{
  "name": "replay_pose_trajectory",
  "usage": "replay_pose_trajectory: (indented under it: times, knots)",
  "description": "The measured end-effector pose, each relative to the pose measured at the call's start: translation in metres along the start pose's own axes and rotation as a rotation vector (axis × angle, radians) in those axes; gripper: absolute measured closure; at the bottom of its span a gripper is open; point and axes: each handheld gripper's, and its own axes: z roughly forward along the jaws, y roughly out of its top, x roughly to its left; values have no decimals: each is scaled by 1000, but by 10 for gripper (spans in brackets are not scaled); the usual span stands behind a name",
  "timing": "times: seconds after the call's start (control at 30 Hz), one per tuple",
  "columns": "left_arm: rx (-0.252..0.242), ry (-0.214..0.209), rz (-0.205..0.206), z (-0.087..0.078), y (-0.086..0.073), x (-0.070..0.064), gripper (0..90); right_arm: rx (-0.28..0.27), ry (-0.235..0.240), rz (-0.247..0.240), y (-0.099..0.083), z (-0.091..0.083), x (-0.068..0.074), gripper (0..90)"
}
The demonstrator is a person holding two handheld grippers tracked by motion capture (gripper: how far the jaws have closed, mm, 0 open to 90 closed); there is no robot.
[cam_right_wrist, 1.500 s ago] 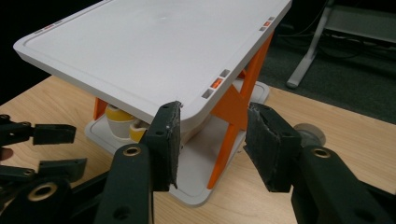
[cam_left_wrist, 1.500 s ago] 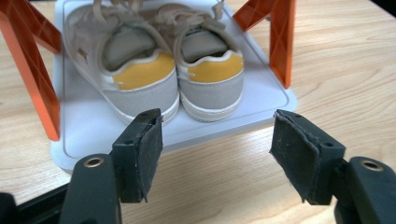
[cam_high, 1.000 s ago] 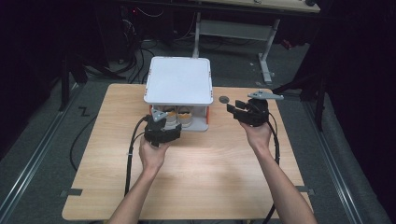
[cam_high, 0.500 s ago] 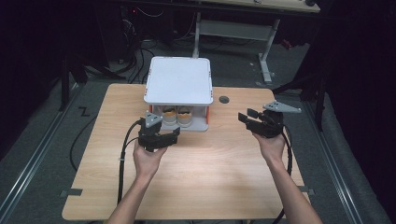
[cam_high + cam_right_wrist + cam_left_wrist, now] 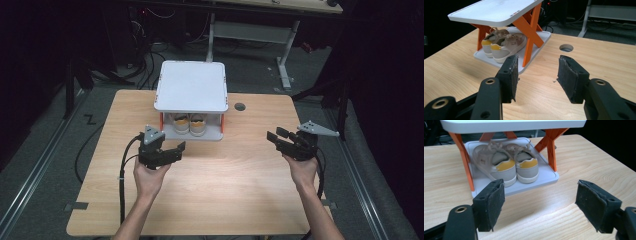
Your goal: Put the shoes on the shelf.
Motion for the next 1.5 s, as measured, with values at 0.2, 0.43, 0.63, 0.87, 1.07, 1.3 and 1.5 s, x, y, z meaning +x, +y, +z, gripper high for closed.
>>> replay_pose_trajectory:
  times: [0.2, 0.43, 0.63, 0.87, 1.07, 1.3, 1.5]
  knots:
    - [2, -4, -12, -6, -8, 5, 227, -5, -11, 6, -15, -10, -4, 498]
    - [3, -8, -27, -12, -16, 10, 223, -1, -19, 25, -31, -19, -9, 485]
    - [18, -13, -31, -14, -25, 14, 221, 2, -27, 45, -45, -23, -14, 472]
    - [39, 5, -60, -13, -38, 22, 221, 19, -47, 65, -63, -25, -21, 461]
    - [60, 20, -76, -11, -48, 29, 224, 35, -62, 83, -77, -25, -27, 461]
    - [82, 58, -71, -5, -57, 33, 224, 59, -85, 103, -90, -21, -33, 471]
    - [116, 88, -92, 4, -66, 41, 225, 94, -115, 104, -97, -15, -38, 477]
